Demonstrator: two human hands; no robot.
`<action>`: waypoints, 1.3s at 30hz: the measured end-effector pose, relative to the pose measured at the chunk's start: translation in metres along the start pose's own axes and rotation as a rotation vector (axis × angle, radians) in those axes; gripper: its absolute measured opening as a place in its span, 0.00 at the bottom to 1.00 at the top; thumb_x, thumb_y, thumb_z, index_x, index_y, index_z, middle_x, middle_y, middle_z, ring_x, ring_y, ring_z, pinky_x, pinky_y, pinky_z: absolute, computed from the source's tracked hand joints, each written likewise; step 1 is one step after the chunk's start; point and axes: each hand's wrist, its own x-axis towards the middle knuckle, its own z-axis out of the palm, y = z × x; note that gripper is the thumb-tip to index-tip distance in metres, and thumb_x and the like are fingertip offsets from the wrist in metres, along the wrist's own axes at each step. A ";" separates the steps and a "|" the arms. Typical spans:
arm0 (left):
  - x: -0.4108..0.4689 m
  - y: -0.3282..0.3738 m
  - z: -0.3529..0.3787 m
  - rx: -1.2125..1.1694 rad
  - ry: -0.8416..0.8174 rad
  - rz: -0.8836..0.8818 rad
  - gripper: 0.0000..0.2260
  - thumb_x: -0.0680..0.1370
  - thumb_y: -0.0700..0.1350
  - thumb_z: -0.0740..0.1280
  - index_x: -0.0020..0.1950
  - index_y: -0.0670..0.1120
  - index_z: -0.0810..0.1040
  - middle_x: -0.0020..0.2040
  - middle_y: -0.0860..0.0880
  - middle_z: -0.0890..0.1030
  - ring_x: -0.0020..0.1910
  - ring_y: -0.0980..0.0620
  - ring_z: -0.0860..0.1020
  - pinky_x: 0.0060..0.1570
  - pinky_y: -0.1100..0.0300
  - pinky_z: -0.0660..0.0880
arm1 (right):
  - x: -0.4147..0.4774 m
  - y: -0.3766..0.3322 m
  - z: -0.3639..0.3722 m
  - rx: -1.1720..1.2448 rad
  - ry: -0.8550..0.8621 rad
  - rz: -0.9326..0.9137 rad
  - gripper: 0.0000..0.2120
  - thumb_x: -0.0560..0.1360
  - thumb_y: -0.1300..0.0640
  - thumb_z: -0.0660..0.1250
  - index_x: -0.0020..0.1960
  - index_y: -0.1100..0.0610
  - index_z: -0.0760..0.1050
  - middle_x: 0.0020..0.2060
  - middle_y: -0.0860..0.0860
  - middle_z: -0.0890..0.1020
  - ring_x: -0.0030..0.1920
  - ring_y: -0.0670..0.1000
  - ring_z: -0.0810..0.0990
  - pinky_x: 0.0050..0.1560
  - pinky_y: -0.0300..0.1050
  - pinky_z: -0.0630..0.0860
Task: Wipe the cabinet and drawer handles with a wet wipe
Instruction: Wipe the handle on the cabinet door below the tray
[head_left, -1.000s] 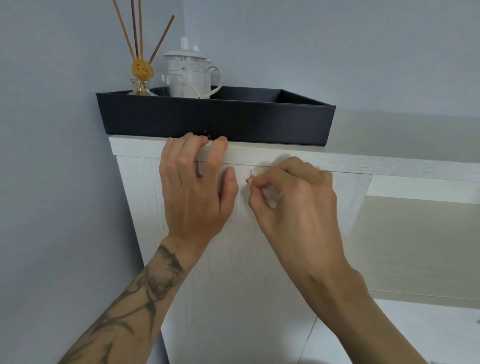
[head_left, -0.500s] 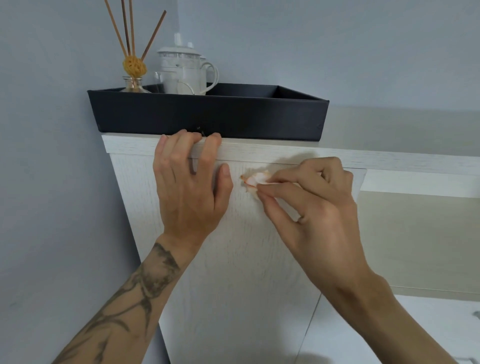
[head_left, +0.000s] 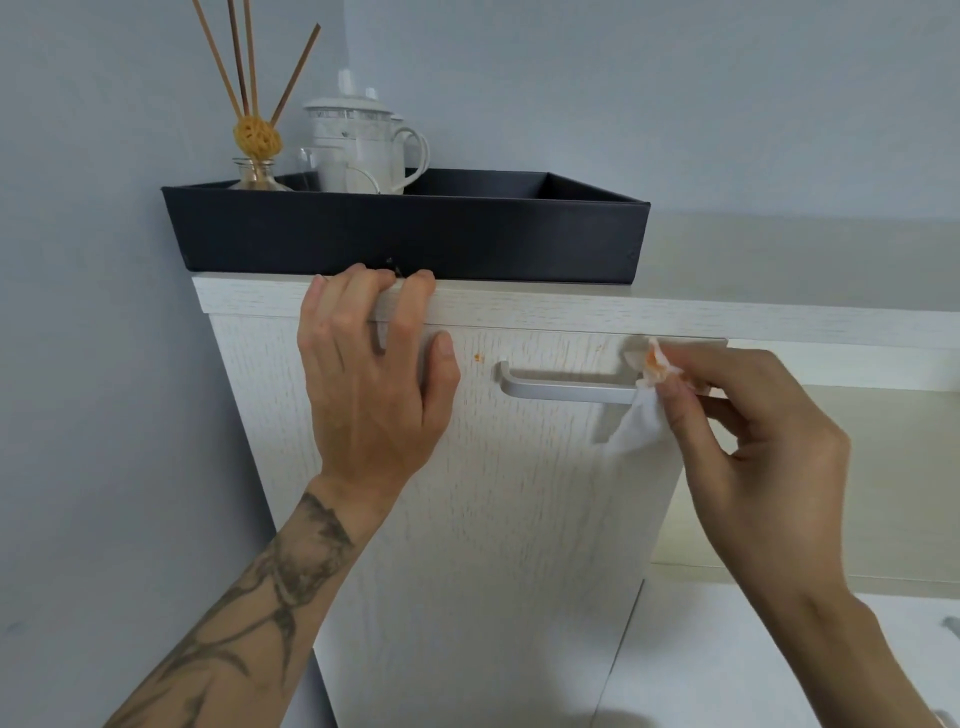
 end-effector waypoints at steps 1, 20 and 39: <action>0.000 0.000 0.000 0.000 0.000 0.000 0.17 0.87 0.51 0.56 0.73 0.45 0.69 0.69 0.42 0.66 0.71 0.40 0.67 0.78 0.46 0.59 | -0.003 0.000 0.001 -0.001 0.005 0.001 0.09 0.82 0.61 0.70 0.61 0.52 0.84 0.53 0.45 0.84 0.53 0.43 0.83 0.52 0.42 0.82; -0.001 0.000 0.001 -0.010 0.004 -0.006 0.17 0.87 0.51 0.57 0.73 0.46 0.69 0.70 0.42 0.67 0.71 0.40 0.68 0.79 0.46 0.60 | 0.014 -0.055 0.053 -0.107 -0.158 -0.327 0.06 0.80 0.64 0.74 0.55 0.58 0.87 0.48 0.52 0.86 0.53 0.55 0.82 0.54 0.40 0.75; -0.002 -0.001 -0.001 -0.107 0.023 -0.003 0.16 0.86 0.42 0.57 0.73 0.45 0.70 0.69 0.43 0.68 0.71 0.41 0.69 0.77 0.40 0.66 | -0.009 -0.049 0.056 -0.136 -0.048 -0.346 0.07 0.79 0.69 0.73 0.54 0.62 0.86 0.47 0.54 0.85 0.52 0.54 0.79 0.53 0.37 0.72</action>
